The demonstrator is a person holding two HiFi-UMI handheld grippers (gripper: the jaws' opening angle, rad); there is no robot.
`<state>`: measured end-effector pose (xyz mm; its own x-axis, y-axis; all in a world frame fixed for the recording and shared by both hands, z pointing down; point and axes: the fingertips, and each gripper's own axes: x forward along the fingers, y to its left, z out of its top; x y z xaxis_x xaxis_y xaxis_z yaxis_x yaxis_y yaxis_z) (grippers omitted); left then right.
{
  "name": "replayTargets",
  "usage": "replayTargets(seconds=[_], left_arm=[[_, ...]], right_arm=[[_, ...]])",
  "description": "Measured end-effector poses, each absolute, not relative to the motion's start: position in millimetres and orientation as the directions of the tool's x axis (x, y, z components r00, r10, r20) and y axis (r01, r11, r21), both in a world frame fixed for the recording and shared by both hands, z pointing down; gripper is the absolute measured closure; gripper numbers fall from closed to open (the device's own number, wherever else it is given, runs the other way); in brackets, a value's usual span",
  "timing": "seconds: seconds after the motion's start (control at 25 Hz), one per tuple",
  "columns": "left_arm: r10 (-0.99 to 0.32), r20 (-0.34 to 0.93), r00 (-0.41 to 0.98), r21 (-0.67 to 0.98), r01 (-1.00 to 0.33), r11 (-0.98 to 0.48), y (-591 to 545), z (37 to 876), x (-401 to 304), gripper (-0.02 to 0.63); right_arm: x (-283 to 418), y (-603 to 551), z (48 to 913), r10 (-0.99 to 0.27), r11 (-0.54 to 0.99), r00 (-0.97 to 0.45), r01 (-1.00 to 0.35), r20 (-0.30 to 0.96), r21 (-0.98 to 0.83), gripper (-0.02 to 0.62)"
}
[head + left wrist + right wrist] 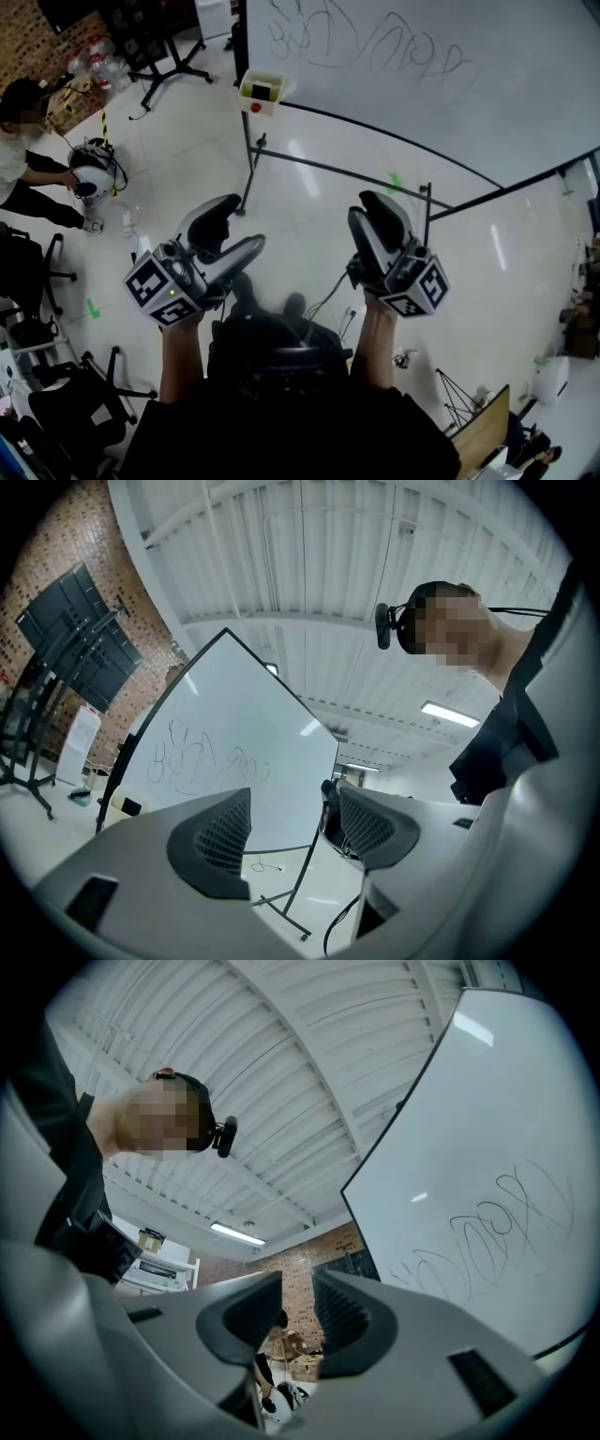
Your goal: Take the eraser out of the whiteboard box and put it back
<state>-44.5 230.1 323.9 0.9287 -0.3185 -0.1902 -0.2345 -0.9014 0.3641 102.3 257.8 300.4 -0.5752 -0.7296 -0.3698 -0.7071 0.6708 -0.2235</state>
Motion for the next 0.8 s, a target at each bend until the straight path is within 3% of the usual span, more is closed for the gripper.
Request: replayTargets(seconds=[0.8], left_arm=[[-0.373,-0.117,0.920,0.358,-0.311,-0.880,294,330,3,0.313]], right_arm=[[139,308,318,-0.632,0.769,-0.647,-0.590,-0.427,-0.244,0.499]])
